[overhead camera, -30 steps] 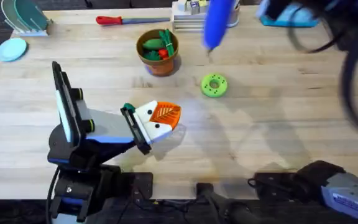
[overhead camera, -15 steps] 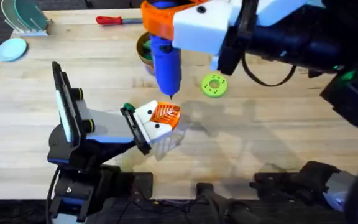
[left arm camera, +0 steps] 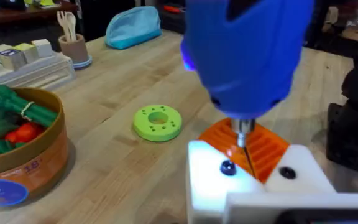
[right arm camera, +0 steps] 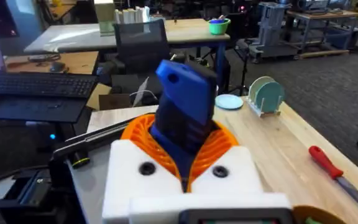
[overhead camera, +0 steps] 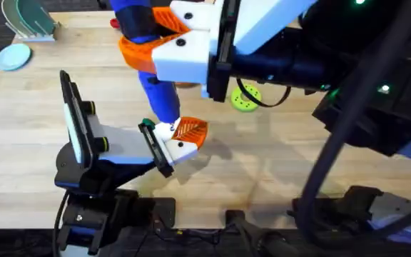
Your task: Pick up the gripper from the table and insert it into the empty holder that is missing its gripper. Then pick up a screw, insert it into the mounting hole, and use the screwdriver to tighten it. Finally, clean up the table by picking up the vegetable and placing it into the bucket.
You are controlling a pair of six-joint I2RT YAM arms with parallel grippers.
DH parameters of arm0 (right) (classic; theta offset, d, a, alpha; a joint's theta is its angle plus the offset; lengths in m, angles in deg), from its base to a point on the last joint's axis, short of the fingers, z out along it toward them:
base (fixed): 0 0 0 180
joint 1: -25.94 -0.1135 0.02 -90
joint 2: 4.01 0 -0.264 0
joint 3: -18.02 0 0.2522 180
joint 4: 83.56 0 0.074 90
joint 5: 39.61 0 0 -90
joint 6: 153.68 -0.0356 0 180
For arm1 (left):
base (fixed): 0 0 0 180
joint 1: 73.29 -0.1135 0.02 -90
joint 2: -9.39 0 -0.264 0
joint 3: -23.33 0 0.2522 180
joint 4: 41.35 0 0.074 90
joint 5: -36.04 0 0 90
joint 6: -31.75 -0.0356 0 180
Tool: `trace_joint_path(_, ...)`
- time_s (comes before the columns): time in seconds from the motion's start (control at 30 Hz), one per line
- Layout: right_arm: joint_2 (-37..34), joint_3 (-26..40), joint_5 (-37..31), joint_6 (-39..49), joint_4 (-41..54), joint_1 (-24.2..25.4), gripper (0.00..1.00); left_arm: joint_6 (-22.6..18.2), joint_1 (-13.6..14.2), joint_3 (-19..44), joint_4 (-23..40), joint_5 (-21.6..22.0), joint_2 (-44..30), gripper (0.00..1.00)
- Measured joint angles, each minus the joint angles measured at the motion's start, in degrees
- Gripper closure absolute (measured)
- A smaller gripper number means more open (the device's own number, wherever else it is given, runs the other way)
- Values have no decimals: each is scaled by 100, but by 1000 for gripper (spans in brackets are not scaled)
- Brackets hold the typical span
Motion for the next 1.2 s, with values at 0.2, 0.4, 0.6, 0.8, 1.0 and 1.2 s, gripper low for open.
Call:
trace_joint_path(0.2,-13,-2,-1,0,-95,2,980,0,0,0,0,1,0,996)
trace_joint_path(0.4,-201,-2,-2,-33,-114,2,980,0,0,0,0,1,0,995)
trace_joint_path(0.6,-264,-2,-2,-127,-114,2,980,-2,0,0,0,1,0,996)
trace_joint_path(0.8,-296,-2,0,-163,-116,2,980,0,0,0,0,1,0,995)
trace_joint_path(1.0,-410,-2,-7,-259,-175,2,980,2,0,0,2,-4,-2,996)
trace_joint_path(1.2,-410,-2,-4,-282,-177,2,980,2,7,0,2,-3,0,996)
